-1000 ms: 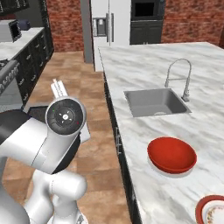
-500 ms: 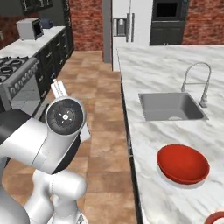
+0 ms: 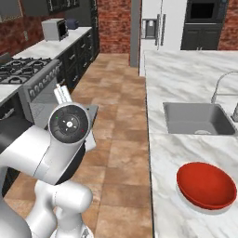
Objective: Move the bowls from the cabinet to the plates on the dining table.
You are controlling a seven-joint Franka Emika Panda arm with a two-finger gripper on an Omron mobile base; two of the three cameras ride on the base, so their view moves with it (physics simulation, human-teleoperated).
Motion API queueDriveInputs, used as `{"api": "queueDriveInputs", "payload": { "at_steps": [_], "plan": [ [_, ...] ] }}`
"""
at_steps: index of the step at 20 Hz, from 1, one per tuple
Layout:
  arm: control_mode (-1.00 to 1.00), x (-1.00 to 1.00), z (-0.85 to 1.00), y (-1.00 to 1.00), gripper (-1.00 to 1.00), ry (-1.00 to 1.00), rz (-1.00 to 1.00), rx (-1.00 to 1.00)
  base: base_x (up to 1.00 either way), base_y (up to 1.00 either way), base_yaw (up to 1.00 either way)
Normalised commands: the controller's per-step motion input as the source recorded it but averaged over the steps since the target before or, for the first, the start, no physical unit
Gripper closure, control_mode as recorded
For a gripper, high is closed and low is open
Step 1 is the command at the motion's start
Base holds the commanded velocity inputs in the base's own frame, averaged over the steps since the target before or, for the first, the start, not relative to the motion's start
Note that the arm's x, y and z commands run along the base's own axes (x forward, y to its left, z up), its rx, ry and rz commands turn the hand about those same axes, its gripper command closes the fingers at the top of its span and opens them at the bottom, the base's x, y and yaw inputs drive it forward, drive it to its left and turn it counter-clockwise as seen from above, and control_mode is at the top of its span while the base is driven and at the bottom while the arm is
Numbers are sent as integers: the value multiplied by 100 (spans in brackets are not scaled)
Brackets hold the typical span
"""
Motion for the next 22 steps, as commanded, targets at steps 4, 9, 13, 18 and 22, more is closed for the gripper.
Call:
{"api": "queueDriveInputs", "payload": {
  "at_steps": [4,9,13,18,22],
  "plan": [
    [100,0,0,0,-100,0,0,0,1,-1,25],
    [100,0,0,0,-100,0,0,0,1,-1,25],
    [100,0,0,0,-100,0,0,0,1,-1,25],
    [100,0,0,0,-100,0,0,0,1,-1,25],
    [100,0,0,0,-100,0,0,0,1,-1,25]
  ]
}}
